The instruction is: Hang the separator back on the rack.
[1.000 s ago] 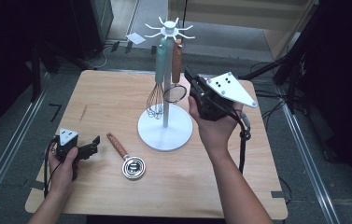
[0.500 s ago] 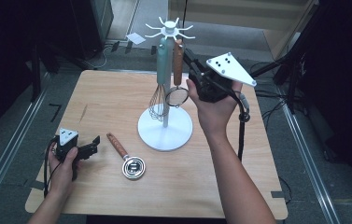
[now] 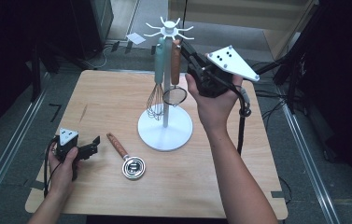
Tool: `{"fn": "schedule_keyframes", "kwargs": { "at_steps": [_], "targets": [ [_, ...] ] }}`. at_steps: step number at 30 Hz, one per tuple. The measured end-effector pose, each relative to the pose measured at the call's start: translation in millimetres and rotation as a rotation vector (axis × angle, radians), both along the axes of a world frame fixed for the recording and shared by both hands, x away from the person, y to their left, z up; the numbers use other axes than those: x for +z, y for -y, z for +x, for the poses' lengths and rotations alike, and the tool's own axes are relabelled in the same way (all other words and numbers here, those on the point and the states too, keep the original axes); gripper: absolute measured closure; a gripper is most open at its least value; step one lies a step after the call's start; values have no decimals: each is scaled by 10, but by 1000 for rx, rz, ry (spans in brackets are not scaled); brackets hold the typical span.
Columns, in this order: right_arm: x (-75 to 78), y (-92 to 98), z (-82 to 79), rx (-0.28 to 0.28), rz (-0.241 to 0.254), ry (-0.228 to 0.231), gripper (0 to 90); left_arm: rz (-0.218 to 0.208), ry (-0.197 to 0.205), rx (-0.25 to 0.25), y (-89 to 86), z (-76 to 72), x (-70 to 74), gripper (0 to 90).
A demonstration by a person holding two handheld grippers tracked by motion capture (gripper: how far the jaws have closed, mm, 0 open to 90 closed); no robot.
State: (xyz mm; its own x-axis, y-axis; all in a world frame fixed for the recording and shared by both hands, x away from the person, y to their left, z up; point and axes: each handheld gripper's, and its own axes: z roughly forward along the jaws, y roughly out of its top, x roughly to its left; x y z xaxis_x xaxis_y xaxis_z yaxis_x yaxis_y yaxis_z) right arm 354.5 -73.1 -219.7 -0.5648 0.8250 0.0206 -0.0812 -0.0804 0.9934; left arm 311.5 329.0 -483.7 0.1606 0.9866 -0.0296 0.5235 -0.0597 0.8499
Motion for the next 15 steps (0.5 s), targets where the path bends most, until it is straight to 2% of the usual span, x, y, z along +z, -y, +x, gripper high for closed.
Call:
{"fn": "schedule_keyframes", "kwargs": {
  "at_steps": [15],
  "targets": [
    [-17, -178, -45, 51, -14, 2, 900, -1, -2, -3, -1, 0, 1, 138]
  ]
}}
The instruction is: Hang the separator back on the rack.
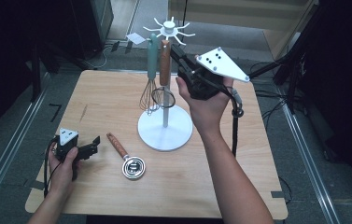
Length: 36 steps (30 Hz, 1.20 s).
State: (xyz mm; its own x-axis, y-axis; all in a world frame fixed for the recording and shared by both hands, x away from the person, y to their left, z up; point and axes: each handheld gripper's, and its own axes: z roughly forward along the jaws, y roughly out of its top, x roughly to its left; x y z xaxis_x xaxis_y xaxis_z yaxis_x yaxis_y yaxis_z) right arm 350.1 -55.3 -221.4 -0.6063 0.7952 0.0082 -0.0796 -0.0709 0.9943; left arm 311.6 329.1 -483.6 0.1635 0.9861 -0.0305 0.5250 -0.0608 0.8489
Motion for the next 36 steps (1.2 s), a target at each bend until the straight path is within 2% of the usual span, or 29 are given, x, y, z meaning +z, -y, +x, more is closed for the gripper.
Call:
{"fn": "schedule_keyframes", "kwargs": {
  "at_steps": [22, 30, 36],
  "targets": [
    [6, -209, 29, 19, -23, -1, 900, -6, -8, -20, 14, -3, -2, 138],
    [-31, -136, -8, 0, -46, 10, 900, -15, -17, -32, 24, -8, -1, 138],
    [-141, -24, -55, -4, -50, -11, 897, -23, -29, -42, 44, -12, -1, 142]
  ]
}}
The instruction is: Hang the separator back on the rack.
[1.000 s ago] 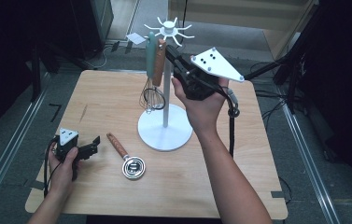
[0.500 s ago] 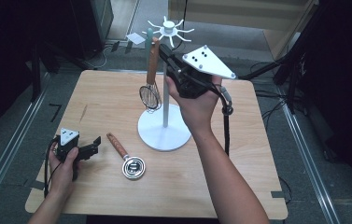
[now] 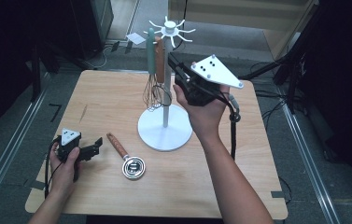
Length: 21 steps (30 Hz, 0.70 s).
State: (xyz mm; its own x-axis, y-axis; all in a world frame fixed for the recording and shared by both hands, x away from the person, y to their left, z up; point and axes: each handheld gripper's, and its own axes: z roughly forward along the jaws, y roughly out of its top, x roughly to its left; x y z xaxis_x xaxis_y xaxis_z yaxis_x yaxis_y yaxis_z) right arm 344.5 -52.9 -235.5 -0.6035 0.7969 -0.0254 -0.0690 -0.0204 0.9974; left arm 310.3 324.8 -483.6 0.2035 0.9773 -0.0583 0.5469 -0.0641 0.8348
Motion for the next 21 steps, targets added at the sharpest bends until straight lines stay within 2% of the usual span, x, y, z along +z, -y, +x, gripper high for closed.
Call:
{"fn": "schedule_keyframes", "kwargs": {
  "at_steps": [2, 4, 5, 6, 7, 12, 13, 14, 16, 21],
  "targets": [
    [-70, 44, -29, -1, -7, -4, 892, -27, 2, 2, 28, 17, 15, 142],
    [-133, 74, -60, -1, -6, -15, 888, -37, -3, -20, 55, 29, 29, 149],
    [-181, 93, -83, -2, -11, -25, 887, -21, -6, -9, 75, 32, 35, 180],
    [-221, 108, -95, -1, -16, -27, 883, -9, -2, 6, 91, 33, 41, 238],
    [-262, 119, -114, -1, -15, -37, 882, -18, 6, 9, 98, 38, 40, 274],
    [-472, 181, -187, -6, -31, -65, 869, -29, -11, 25, 101, 83, 31, 439],
    [-513, 195, -200, -10, -33, -70, 867, -19, -20, 30, 100, 91, 27, 480],
    [-552, 214, -209, -13, -35, -74, 865, -13, -26, 34, 101, 98, 22, 581],
    [-630, 247, -226, -16, -39, -89, 862, -43, -54, 28, 82, 125, 16, 687],
    [-801, 338, -250, -29, -45, -121, 860, -97, -74, 9, 37, 217, 36, 831]
  ]
}}
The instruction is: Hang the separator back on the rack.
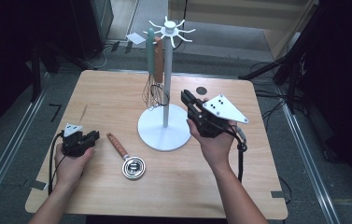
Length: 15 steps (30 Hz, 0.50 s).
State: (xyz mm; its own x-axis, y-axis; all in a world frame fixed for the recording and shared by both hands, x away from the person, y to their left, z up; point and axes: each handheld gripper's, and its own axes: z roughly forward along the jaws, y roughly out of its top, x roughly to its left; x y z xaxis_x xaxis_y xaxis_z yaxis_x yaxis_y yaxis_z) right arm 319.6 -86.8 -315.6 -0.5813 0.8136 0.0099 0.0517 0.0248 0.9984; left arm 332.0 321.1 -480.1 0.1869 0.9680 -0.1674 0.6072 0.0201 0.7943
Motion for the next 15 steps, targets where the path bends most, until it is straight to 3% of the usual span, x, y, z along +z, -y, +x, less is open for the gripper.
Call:
{"fn": "schedule_keyframes", "kwargs": {
  "at_steps": [2, 5, 15],
  "targets": [
    [-62, 36, -15, -4, -2, -13, 855, -19, -15, -15, -2, 37, -18, 869],
    [-140, 104, -42, -12, -11, -25, 847, 0, -26, -33, 21, 58, -32, 896],
    [-436, 359, -131, -46, -26, -79, 833, -15, -35, -51, 15, 158, -39, 900]
  ]
}}
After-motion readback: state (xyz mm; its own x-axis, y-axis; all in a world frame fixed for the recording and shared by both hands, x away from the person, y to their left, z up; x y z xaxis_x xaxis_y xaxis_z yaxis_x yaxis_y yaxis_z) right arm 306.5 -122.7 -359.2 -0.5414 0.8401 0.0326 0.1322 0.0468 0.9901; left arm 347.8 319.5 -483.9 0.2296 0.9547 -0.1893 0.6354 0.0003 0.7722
